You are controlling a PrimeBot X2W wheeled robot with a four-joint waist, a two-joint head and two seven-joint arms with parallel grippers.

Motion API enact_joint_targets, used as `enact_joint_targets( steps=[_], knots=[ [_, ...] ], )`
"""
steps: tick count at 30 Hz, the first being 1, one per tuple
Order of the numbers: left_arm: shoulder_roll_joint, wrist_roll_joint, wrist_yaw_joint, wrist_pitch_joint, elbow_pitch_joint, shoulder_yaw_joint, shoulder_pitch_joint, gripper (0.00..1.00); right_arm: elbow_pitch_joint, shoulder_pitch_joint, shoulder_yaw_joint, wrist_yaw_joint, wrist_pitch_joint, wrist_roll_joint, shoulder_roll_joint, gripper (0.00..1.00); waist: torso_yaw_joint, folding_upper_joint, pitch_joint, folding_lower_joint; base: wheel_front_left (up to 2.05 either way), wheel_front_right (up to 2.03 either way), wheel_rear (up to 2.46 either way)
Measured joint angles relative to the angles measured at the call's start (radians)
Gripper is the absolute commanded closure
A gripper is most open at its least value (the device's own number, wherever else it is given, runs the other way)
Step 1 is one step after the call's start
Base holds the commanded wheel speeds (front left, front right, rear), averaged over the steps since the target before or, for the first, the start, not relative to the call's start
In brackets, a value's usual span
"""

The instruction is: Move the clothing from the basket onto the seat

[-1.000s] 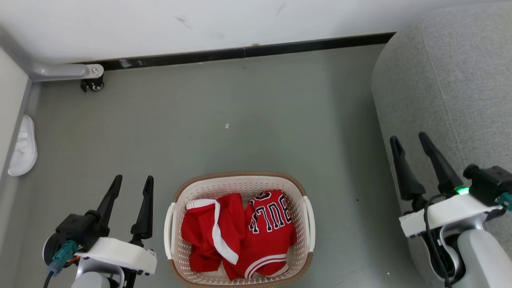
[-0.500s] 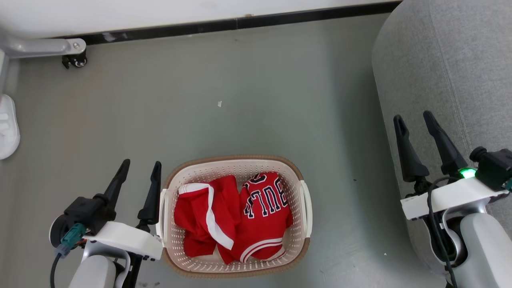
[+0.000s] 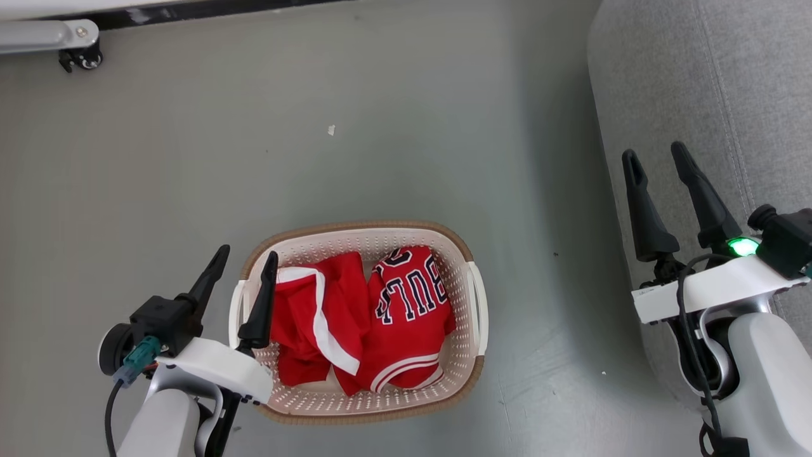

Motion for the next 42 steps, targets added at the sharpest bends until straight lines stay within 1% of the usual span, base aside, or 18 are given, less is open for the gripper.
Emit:
enact_joint_targets(
  steps=[13,15,23,38,42],
  knots=[
    [0.008,0.021,-0.001,0.001,0.133,-0.068,-0.042,0.0,-0.006,-0.033,0.016,0.0,0.0,0.0,0.009,0.0,-0.031,0.0,0.074,0.0,0.0,0.0,0.0],
    [0.015,0.032,-0.008,0.002,0.154,-0.079,-0.057,0.0,-0.015,-0.041,0.018,0.0,-0.001,0.0,0.01,0.0,-0.038,0.0,0.084,0.0,0.0,0.0,0.0],
    [0.019,0.034,-0.008,0.006,0.229,-0.105,-0.112,0.0,-0.021,-0.063,0.026,0.0,-0.003,0.0,0.014,0.0,-0.065,0.0,0.126,0.0,0.0,0.0,0.0],
    [0.026,0.028,-0.009,0.063,0.374,-0.105,-0.214,0.0,-0.025,-0.107,0.055,0.0,-0.003,0.0,0.034,0.0,-0.109,0.0,0.197,0.0,0.0,0.0,0.0],
    [0.039,0.025,-0.009,0.076,0.427,-0.104,-0.241,0.0,-0.027,-0.121,0.061,0.0,-0.003,0.002,0.041,0.0,-0.126,0.0,0.222,0.0,0.0,0.0,0.0]
  ],
)
